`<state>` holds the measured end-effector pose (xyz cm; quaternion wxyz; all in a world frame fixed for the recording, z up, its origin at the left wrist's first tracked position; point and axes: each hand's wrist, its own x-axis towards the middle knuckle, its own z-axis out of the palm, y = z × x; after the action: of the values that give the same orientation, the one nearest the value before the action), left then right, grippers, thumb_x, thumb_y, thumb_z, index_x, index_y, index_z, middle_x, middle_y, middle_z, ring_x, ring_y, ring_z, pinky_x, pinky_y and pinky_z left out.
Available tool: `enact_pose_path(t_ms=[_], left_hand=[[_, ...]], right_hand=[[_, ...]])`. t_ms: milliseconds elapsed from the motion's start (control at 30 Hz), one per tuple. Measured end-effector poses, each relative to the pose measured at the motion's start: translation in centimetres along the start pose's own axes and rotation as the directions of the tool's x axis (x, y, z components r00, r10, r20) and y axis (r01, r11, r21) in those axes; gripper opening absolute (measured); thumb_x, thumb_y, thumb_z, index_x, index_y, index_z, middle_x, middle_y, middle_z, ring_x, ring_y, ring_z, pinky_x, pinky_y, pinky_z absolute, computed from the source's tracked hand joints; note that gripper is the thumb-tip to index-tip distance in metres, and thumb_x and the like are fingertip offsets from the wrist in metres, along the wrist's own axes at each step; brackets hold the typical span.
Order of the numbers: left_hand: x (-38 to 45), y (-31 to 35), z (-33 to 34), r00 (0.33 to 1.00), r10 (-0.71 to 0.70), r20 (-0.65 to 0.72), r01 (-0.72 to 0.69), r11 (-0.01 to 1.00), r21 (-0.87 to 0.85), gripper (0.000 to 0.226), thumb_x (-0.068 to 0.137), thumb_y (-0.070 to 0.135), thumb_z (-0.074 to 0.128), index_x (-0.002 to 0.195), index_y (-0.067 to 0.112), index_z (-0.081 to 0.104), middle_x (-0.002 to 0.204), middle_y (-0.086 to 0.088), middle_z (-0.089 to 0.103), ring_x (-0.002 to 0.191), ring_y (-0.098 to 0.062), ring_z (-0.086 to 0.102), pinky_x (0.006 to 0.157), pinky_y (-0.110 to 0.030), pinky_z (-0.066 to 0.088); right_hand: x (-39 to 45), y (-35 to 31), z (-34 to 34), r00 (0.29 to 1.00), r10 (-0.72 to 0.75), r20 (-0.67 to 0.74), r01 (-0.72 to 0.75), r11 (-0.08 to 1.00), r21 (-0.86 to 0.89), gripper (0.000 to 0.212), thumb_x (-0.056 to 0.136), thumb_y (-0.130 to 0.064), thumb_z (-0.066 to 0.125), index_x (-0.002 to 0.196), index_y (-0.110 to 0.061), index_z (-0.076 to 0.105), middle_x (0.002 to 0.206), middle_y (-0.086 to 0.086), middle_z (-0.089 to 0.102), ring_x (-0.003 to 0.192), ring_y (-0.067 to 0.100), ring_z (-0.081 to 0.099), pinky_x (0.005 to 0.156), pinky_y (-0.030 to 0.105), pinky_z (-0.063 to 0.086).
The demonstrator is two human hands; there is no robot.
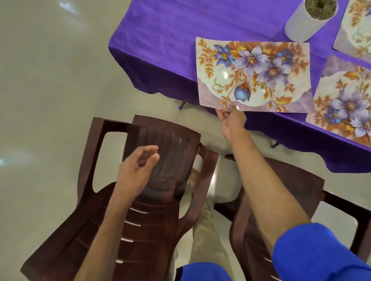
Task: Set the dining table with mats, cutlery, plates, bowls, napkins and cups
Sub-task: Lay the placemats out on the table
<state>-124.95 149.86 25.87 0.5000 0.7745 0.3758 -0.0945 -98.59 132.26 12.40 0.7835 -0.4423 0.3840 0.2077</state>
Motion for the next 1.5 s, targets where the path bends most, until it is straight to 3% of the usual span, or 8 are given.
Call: enact_pose_path(t_ms=[233,400,567,700,867,1067,1367,1500], left_hand=[[-2.5,-4.0,-2.8,0.998,0.048,-0.030,-0.051,0.994,-0.102,0.022,0.101,0.031,0.068,0.121,0.038,0.073,0.116,0.020,0.074,0.111,0.000,0.069,0.104,-0.036,0.053],[-6.8,-7.4,-6.2,0.996,0.062,-0.058,-0.072,0.978,-0.196,0.022,0.100,0.030,0.069,0.120,0.037,0.074,0.118,0.017,0.075,0.115,-0.002,0.068,0.109,-0.043,0.051],[-14.3,-13.7,-12.2,0.994,0.044,-0.096,-0.077,0.922,-0.379,0.022,0.104,0.036,0.063,0.122,0.028,0.074,0.115,0.008,0.077,0.111,-0.011,0.072,0.100,-0.038,0.056],[-21.2,-17.8,-19.3,0.974,-0.039,-0.223,-0.085,0.848,-0.522,0.030,0.108,0.045,0.051,0.121,0.027,0.071,0.114,0.005,0.078,0.106,-0.016,0.073,0.094,-0.037,0.057],[-25.6,-20.7,-26.6,0.965,-0.029,-0.262,-0.138,0.791,-0.596,0.051,0.103,0.062,0.048,0.130,0.023,0.065,0.117,0.003,0.078,0.107,-0.017,0.075,0.093,-0.040,0.058],[-24.1,-21.2,-28.7,0.934,0.005,-0.358,-0.233,0.769,-0.596,0.050,0.093,0.031,0.080,0.132,0.017,0.053,0.120,0.004,0.075,0.107,-0.011,0.075,0.077,-0.033,0.063],[-13.4,-20.1,-32.9,0.963,0.151,-0.224,-0.258,0.757,-0.600,0.049,0.096,0.020,0.077,0.131,0.020,0.042,0.129,-0.004,0.069,0.115,-0.022,0.072,0.084,-0.050,0.062],[-8.6,-18.9,-36.9,0.962,0.238,-0.130,-0.270,0.784,-0.559,0.044,0.098,0.016,0.074,0.130,0.023,0.044,0.130,-0.002,0.070,0.115,-0.019,0.072,0.087,-0.049,0.062]], right_hand=[[-11.1,2.6,-1.2,0.964,-0.209,0.162,0.228,0.968,-0.102,0.015,0.105,-0.008,0.057,0.117,-0.010,0.067,0.099,0.008,0.077,0.085,0.024,0.075,0.072,0.038,0.064],[-20.1,7.5,-3.7,0.913,-0.167,0.373,0.274,0.927,-0.255,0.018,0.107,-0.015,0.056,0.118,-0.008,0.067,0.098,0.008,0.078,0.080,0.020,0.074,0.076,0.038,0.064],[-31.6,14.5,-6.5,0.871,-0.113,0.479,0.318,0.872,-0.373,0.031,0.106,-0.019,0.057,0.127,0.003,0.066,0.108,0.017,0.075,0.078,0.018,0.075,0.067,0.030,0.061],[-40.4,20.0,-7.0,0.825,-0.066,0.562,0.355,0.834,-0.422,0.020,0.105,-0.016,0.058,0.118,-0.006,0.070,0.086,0.002,0.077,0.064,0.009,0.067,0.063,0.028,0.060],[-47.3,26.6,-5.6,0.773,-0.064,0.632,0.397,0.825,-0.403,0.026,0.104,-0.019,0.060,0.123,-0.003,0.069,0.097,0.009,0.079,0.074,0.015,0.073,0.067,0.032,0.064],[-49.6,31.0,-2.6,0.762,-0.072,0.644,0.399,0.835,-0.379,0.030,0.105,-0.020,0.059,0.125,0.000,0.068,0.111,0.017,0.077,0.088,0.023,0.076,0.069,0.033,0.063],[-47.2,32.2,3.7,0.804,-0.192,0.563,0.394,0.882,-0.261,0.028,0.100,-0.011,0.065,0.126,-0.001,0.069,0.121,0.018,0.074,0.105,0.030,0.073,0.084,0.044,0.062],[-45.5,33.0,8.6,0.879,-0.271,0.392,0.320,0.945,-0.063,0.035,0.097,-0.001,0.063,0.132,0.000,0.064,0.125,0.015,0.073,0.112,0.032,0.070,0.084,0.036,0.061]])
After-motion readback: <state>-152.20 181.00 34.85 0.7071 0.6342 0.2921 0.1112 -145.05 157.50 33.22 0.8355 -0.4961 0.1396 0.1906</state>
